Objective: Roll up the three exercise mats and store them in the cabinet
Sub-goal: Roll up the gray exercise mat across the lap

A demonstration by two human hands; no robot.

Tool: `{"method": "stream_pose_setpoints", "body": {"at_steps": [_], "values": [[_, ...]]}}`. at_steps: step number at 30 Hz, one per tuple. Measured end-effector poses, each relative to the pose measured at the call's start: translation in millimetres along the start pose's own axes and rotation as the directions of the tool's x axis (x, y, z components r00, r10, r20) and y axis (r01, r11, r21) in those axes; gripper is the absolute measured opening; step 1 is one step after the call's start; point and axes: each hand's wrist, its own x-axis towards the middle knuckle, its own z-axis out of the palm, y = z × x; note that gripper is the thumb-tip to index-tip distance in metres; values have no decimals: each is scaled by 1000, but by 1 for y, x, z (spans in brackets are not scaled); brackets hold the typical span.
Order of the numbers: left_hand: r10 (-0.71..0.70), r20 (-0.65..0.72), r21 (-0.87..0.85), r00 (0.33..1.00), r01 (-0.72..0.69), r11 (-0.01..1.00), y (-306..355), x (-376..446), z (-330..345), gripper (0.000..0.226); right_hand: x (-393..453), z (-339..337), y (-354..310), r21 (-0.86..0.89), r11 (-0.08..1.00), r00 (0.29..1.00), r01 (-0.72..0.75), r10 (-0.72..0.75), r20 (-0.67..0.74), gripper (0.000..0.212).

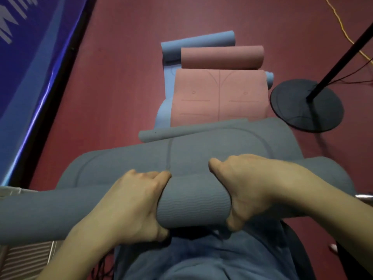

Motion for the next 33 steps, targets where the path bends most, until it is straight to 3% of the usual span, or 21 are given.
{"method": "stream_pose_setpoints", "body": {"at_steps": [5,7,10,13,16,20,24,30,33], "values": [[-22,10,31,1000,21,999,-6,9,1,78,9,5,3,53,999,1000,-8,9,-23,88],[-20,39,8,999,20,1000,-11,14,-2,80,5,9,4,42,998,987,43,-36,-156,97],[-38,96,-82,995,46,996,-20,23,-11,85,3,20,-6,-136,989,943,54,-96,-319,90],[-34,149,-156,988,58,986,-23,31,-18,88,12,35,-12,-193,981,926,-13,-61,-372,96],[-3,126,-146,992,21,989,-22,37,-16,92,21,39,-8,-157,986,910,-52,-17,-414,84],[38,-86,-120,996,-48,992,-22,28,-2,105,26,26,-7,-193,981,938,-15,-53,-343,78],[15,-270,-83,963,-39,996,-14,16,15,102,30,10,-1,-131,991,952,35,-73,-296,84],[-60,-245,-3,968,61,998,-14,27,20,130,42,-10,5,-46,998,984,52,-59,-167,90],[-47,-218,-14,975,45,999,-15,28,16,130,42,-10,5,-39,998,986,58,-63,-156,93]]}}
